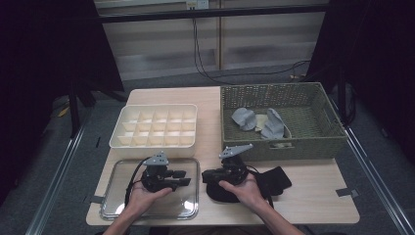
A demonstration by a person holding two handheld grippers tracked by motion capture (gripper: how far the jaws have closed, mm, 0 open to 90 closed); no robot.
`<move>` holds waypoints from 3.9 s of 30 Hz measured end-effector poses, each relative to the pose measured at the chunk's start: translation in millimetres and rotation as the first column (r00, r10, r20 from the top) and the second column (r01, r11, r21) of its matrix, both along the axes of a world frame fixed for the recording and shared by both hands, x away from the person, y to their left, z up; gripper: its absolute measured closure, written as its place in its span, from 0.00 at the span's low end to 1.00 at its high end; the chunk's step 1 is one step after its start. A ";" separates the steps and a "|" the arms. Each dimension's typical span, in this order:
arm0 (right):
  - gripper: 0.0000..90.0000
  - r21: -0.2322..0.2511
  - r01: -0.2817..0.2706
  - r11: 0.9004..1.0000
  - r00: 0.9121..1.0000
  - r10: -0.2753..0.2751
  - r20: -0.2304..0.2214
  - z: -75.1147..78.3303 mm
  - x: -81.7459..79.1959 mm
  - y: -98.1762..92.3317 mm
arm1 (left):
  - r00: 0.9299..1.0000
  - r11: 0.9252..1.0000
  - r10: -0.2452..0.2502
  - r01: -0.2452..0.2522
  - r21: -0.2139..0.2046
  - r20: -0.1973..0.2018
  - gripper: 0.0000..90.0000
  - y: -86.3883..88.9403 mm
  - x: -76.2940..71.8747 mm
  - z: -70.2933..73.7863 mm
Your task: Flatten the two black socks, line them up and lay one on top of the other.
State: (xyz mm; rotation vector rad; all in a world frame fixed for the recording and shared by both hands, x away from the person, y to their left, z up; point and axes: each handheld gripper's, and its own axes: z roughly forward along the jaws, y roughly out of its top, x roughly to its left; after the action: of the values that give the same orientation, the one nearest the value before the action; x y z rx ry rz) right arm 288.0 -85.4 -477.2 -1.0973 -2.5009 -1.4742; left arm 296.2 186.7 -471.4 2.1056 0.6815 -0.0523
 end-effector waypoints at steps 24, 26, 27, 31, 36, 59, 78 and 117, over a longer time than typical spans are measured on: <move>0.97 0.223 0.067 0.973 0.983 -0.102 0.151 78.5 -1.4 -47.6 | 0.984 0.987 -0.160 0.160 -0.007 -0.079 0.80 -58.5 -11.4 -8.9; 0.97 0.223 0.061 0.973 0.982 -0.099 0.163 82.2 -1.5 -47.4 | 0.977 0.982 -0.191 0.191 -0.008 -0.090 0.81 -65.2 -14.3 -8.2; 0.97 0.210 0.056 0.976 0.982 -0.092 0.166 83.9 -1.3 -46.3 | 0.975 0.979 -0.202 0.202 -0.002 -0.092 0.82 -68.3 -16.2 -9.0; 0.97 0.222 0.053 0.974 0.979 -0.094 0.178 89.6 0.0 -46.5 | 0.974 0.977 -0.203 0.209 0.047 -0.106 0.82 -71.3 -16.5 -17.7; 0.97 0.241 0.054 0.969 0.976 -0.103 0.193 96.2 0.9 -46.5 | 0.978 0.978 -0.181 0.190 0.085 -0.101 0.81 -73.4 -11.1 -23.5; 0.97 0.290 -0.001 0.957 0.949 -0.090 0.301 149.8 -6.1 -12.9 | 0.998 0.999 -0.052 0.052 -0.010 -0.031 0.83 -34.4 0.1 -2.5; 0.97 0.297 0.114 0.948 0.968 -0.173 0.182 86.6 -15.3 -67.1 | 0.989 0.990 -0.138 0.139 0.009 -0.042 0.81 -61.7 -11.0 -4.3; 0.89 0.135 0.354 0.926 0.931 -0.362 0.042 11.2 -55.9 -172.7 | 0.982 0.980 -0.174 0.180 0.086 -0.068 0.82 -88.3 -15.4 -24.5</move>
State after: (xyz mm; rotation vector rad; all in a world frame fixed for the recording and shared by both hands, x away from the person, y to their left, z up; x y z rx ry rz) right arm 232.1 -258.1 -466.0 -1.5709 -2.2950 -1.7519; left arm 280.9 98.4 -495.9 2.2569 0.5386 -0.1865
